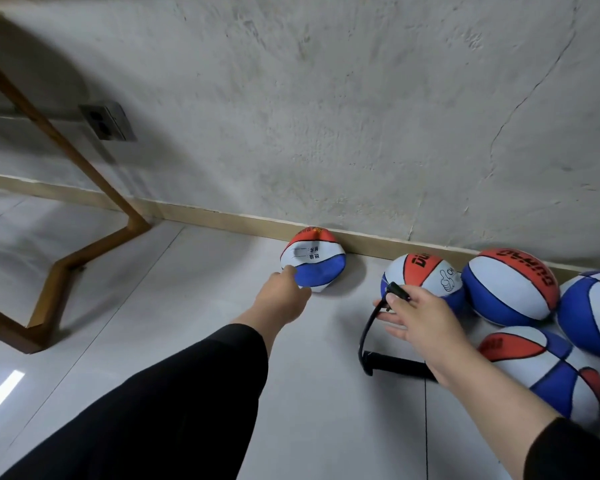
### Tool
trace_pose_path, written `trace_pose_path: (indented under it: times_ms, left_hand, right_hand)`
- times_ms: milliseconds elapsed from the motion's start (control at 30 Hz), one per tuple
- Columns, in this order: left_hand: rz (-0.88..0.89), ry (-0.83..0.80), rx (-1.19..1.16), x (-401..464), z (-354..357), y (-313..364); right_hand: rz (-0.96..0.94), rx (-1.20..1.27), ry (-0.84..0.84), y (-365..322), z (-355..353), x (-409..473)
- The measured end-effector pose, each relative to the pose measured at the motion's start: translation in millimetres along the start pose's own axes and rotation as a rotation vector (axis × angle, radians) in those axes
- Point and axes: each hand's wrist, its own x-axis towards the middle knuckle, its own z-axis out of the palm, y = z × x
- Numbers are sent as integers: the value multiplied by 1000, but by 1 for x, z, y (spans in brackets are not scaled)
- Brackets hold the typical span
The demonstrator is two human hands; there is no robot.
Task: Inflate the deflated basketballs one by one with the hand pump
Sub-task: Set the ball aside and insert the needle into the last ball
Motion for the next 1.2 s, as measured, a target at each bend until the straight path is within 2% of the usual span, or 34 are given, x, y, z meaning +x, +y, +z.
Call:
trace_pose_path:
  times_ms: [433,600,633,700,767,800,933,1133,1200]
  left_hand:
    - [-4,95,70,100,30,5]
    - [58,-34,233,114,37,3]
    - [81,6,277,113,38,2]
    - [109,200,311,109,37,3]
    - [108,374,261,103,37,4]
    - [88,391,219,103,39,4]
    - [-83,99,50,108,50,0]
    - [-334,130,-190,88,66,-4]
    - [-347,123,-221,79,69,-6]
  right_hand:
    - [42,-39,-1,26,-4,37]
    - [61,-36,3,32,-9,37]
    - [63,-29,4,32,-10,37]
    - [74,-16,8,31,-12,37]
    - [83,-16,10,32,-14,37]
    - [87,-18,11,32,-15,36]
    - [91,-53,7,34,-17,31]
    - [93,-102,-6,32,-21,22]
    - [85,-122,-10,30,-22,17]
